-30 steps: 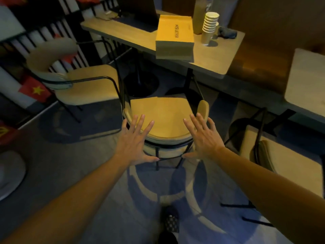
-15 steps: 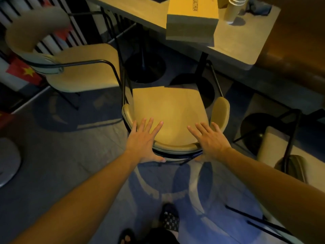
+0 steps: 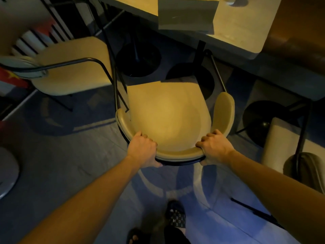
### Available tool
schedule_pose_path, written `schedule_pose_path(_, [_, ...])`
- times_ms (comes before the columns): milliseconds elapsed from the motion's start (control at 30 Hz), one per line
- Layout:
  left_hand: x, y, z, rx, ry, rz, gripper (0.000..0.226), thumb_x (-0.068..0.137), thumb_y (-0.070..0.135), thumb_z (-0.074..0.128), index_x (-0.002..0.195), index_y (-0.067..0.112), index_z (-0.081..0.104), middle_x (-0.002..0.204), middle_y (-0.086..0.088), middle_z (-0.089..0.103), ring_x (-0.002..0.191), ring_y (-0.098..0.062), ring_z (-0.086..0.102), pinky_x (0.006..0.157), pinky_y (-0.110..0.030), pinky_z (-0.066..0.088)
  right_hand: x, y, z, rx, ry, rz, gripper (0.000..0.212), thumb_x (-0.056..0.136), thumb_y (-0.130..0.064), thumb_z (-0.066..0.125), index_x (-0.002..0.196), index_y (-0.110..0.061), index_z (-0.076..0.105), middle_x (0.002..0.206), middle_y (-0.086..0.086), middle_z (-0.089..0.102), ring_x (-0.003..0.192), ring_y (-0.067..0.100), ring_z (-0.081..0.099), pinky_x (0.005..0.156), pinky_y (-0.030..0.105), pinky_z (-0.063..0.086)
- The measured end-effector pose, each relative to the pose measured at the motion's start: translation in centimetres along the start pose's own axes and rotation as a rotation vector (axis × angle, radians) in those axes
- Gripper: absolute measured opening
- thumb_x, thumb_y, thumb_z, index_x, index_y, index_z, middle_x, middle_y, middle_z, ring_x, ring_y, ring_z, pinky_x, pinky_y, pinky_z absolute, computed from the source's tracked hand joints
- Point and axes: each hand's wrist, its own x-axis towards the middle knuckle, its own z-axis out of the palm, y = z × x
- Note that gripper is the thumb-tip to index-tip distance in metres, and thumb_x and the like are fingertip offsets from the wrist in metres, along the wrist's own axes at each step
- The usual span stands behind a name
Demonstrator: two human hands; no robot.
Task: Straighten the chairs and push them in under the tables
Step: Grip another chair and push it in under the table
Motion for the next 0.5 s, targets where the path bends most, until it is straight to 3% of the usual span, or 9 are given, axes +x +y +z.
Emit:
schedule_pose_path(300, [-0.4,-1.4,0.5,0.018,0.019,0.099,0.079,0.070,0.090,0.046,0.104,0.023,0.069,0.092,0.002,0.072,0.093,-0.021,0.063,0.091,-0.039,0.034,-1.2,-2.1,-1.3,0.071,-0.037,0.125,0.060,0.076,-0.072,0.060,0.118,-0.030,0.060,0.102,-0.004,0.066,0.098,0.021,0.061,0.093,0.043,0.032])
schedule_pose_path(500, [-2.3,-7.1,2.5,0.070,0.034,0.270,0.079,0.066,0.089,0.049,0.106,0.024,0.069,0.098,0.002,0.073,0.100,-0.021,0.063,0.093,-0.039,0.031,-1.8,-11.5,-2.3,0.190,-0.035,0.292,0.056,0.076,-0.066,0.058,0.112,-0.024,0.063,0.095,0.001,0.067,0.089,0.025,0.060,0.088,0.042,0.034])
